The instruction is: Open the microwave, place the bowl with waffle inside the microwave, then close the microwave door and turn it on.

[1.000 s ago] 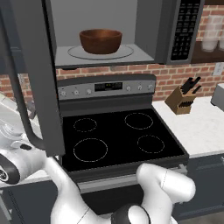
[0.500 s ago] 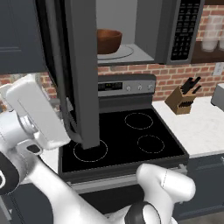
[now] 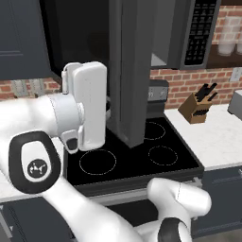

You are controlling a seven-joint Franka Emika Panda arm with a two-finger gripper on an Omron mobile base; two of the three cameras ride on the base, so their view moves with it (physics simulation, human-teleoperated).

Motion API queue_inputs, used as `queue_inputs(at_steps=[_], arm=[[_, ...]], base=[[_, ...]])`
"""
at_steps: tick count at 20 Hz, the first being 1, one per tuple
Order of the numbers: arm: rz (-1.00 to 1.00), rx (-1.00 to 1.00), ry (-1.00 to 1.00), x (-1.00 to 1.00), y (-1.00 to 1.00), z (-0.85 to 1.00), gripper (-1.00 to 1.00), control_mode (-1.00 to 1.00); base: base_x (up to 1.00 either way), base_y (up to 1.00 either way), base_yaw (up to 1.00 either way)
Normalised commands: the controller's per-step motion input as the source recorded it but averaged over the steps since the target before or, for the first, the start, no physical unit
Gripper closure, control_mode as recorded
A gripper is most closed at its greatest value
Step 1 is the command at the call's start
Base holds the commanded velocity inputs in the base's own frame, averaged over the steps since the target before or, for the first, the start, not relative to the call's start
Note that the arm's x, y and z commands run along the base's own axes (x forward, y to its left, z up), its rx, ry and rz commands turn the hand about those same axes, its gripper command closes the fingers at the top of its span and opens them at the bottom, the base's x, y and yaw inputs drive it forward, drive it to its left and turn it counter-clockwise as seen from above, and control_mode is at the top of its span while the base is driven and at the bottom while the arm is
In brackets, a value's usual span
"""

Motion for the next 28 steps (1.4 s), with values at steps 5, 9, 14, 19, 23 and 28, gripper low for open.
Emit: queue_inputs(at_steps=[5, 9, 14, 19, 23, 28], arm=[[0.19, 0.21, 0.19, 0.06, -1.0, 0.0, 1.0, -1.0], [0.18, 0.18, 0.2, 0.27, -1.0, 0.0, 1.0, -1.0], [0.18, 0.18, 0.21, 0.41, -1.0, 0.02, 1.0, -1.0], [0.2, 0.18, 0.15, 0.51, -1.0, 0.02, 1.0, -1.0], [0.19, 0.07, 0.24, 0.97, -1.0, 0.0, 1.0, -1.0], [0.18, 0.04, 0.28, 1.0, -1.0, 0.0, 1.0, -1.0]], base=[[0.0, 0.0, 0.0], [0.0, 0.0, 0.0], [0.0, 0.0, 0.0], [0.0, 0.0, 0.0], [0.0, 0.0, 0.0], [0.0, 0.0, 0.0]])
